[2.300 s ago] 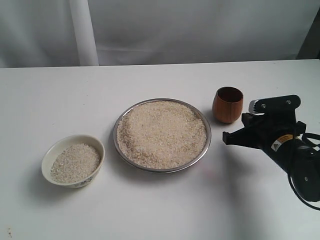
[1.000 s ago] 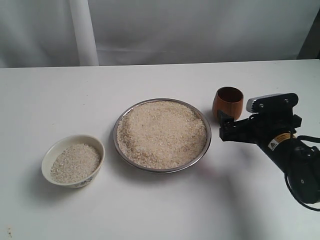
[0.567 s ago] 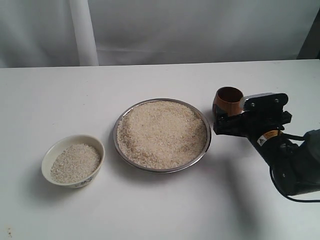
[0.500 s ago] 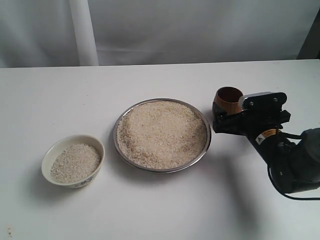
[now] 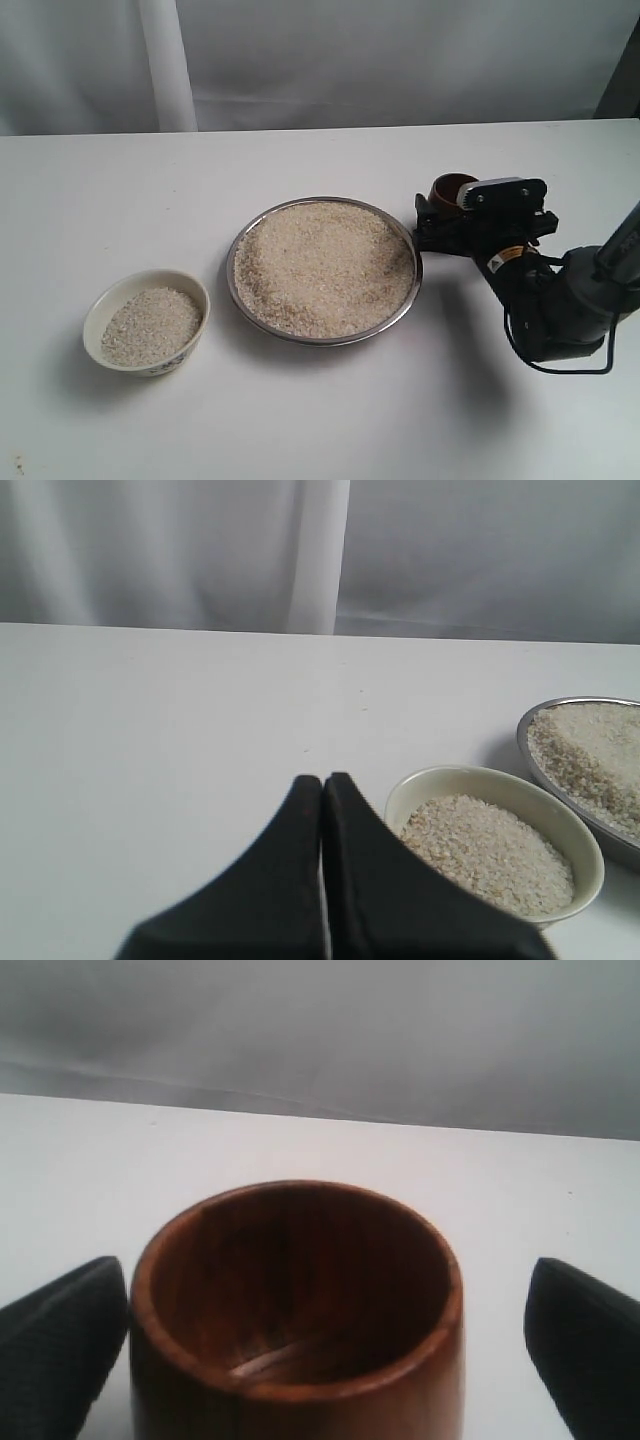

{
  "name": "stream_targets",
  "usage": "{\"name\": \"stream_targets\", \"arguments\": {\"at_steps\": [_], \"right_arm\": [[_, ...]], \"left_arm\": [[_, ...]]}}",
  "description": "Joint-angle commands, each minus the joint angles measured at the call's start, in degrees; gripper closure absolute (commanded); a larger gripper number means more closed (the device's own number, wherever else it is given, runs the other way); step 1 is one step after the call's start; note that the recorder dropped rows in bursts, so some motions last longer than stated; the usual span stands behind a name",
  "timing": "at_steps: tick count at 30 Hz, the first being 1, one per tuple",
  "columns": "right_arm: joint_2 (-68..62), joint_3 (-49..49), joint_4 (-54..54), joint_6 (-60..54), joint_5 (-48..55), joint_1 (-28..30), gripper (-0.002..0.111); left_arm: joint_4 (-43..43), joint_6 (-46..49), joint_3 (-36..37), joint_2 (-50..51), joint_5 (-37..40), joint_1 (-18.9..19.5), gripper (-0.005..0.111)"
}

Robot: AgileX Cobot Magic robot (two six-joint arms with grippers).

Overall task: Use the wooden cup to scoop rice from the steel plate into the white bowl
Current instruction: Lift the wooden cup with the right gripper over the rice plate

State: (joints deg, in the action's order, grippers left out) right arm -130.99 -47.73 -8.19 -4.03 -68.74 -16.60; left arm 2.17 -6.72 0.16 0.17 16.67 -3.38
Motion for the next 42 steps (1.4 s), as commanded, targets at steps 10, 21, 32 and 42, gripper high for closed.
{"name": "stream_targets", "arguments": {"at_steps": [10, 21, 32, 42], "right_arm": [[-5.80, -6.22, -2.13, -0.70, 0.04, -0.04, 0.009], [-6.20, -7.04, -2.13, -0.70, -0.12, -0.04, 0.020], [-5.93, -6.36, -2.13, -4.71, -0.01, -0.04, 0.096], [23.74, 0.16, 5.51, -16.93, 33.51, -0.28, 0.108]], "left_arm": [[-0.27, -0.33, -0.16, -0.17, -0.32, -0.24, 0.107], [-0.27, -0.23, -0.16, -0.17, -0.32, -0.24, 0.107], [-0.27, -0.32, -0.16, -0.17, -0.32, -0.24, 0.107], [-0.27, -0.23, -0.16, -0.17, -0.32, -0.24, 0.107]]}}
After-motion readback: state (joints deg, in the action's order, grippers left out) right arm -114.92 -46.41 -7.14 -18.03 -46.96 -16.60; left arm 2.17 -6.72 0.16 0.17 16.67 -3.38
